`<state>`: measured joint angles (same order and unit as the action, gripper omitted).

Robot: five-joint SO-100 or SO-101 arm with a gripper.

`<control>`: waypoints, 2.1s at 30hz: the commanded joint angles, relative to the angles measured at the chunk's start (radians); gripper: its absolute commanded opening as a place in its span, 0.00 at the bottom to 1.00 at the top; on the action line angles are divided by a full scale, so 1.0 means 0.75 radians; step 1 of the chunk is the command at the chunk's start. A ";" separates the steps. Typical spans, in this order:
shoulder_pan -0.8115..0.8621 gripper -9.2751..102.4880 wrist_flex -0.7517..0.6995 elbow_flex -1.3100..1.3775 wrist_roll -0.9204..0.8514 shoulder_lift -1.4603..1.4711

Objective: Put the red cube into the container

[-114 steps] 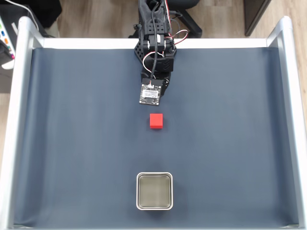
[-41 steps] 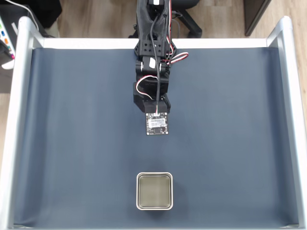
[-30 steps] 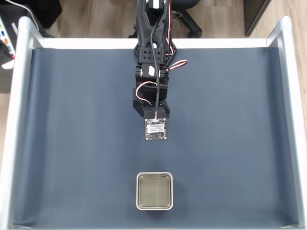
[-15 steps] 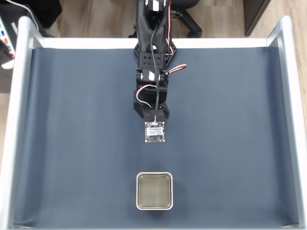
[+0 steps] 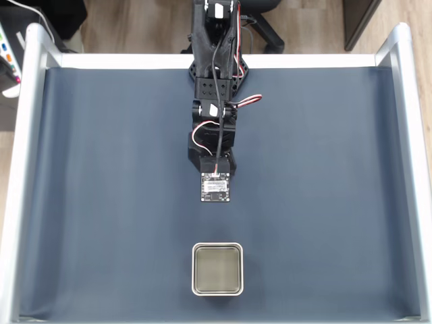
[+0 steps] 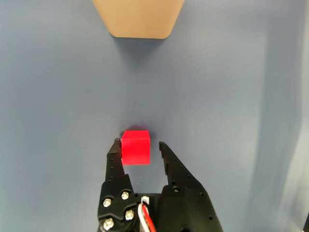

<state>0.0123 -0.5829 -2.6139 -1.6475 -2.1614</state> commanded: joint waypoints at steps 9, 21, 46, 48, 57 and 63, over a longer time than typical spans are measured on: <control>-0.008 0.13 0.006 0.006 0.014 0.016; -0.008 0.08 -0.217 0.145 0.006 -0.061; -0.039 0.08 -0.669 1.720 -0.027 0.677; -0.051 0.08 -0.669 1.820 -0.012 0.761; -0.086 0.08 -0.663 2.053 0.033 1.006; -0.086 0.08 -0.632 2.096 0.067 1.100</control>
<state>-0.0445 -1.0692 -1.1121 -1.6122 -1.3300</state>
